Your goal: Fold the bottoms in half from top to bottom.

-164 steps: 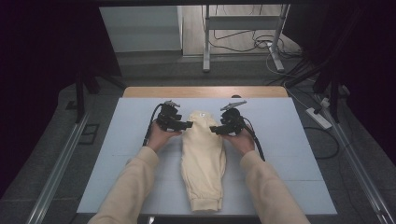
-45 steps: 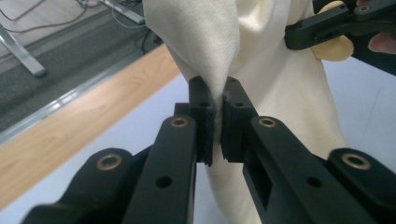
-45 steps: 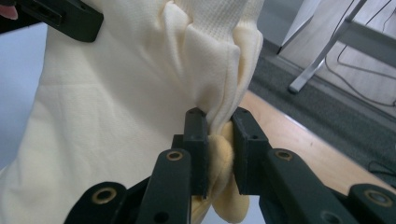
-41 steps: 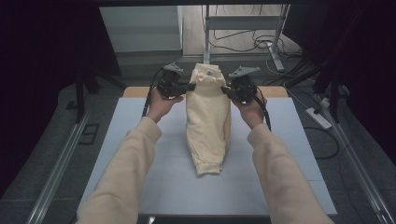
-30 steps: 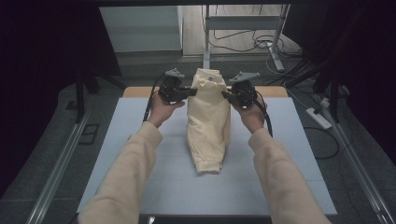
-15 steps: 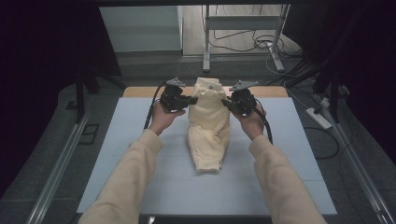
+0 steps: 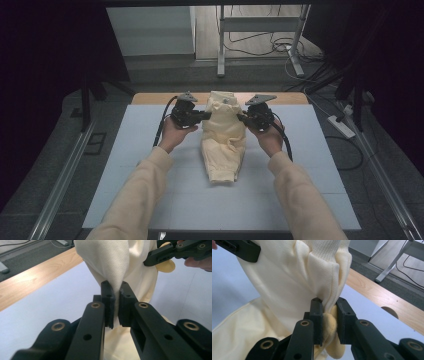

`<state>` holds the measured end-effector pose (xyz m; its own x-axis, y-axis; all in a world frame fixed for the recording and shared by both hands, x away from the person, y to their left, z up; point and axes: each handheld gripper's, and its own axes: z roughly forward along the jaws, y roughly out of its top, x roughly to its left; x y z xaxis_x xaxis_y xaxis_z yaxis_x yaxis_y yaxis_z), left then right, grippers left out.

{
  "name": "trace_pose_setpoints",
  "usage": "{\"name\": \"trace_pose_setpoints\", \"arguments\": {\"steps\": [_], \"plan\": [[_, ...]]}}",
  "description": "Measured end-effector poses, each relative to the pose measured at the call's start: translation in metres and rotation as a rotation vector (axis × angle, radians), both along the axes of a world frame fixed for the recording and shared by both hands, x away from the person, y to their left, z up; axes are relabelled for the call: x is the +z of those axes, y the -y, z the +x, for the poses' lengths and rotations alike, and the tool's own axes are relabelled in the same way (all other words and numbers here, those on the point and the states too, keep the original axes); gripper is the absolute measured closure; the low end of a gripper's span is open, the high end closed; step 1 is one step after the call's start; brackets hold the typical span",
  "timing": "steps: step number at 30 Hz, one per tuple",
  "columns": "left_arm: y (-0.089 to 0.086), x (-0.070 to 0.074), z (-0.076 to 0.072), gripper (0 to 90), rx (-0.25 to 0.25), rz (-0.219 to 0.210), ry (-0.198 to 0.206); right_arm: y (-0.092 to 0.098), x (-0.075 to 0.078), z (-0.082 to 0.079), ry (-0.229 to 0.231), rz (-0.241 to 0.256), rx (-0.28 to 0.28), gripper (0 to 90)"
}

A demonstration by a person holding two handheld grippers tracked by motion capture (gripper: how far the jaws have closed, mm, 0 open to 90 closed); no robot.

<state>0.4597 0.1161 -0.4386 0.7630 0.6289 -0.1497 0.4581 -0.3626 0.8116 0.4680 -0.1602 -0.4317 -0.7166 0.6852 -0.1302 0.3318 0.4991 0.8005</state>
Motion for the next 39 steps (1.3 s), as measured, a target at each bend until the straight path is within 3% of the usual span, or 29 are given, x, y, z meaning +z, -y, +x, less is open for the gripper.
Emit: {"name": "trace_pose_setpoints", "arguments": {"steps": [39], "plan": [[0.001, -0.036, -0.041, 83.2, -0.044, 0.022, -0.028, 0.006, -0.035, -0.038, -0.072, -0.008, 0.061, 75.9]]}}
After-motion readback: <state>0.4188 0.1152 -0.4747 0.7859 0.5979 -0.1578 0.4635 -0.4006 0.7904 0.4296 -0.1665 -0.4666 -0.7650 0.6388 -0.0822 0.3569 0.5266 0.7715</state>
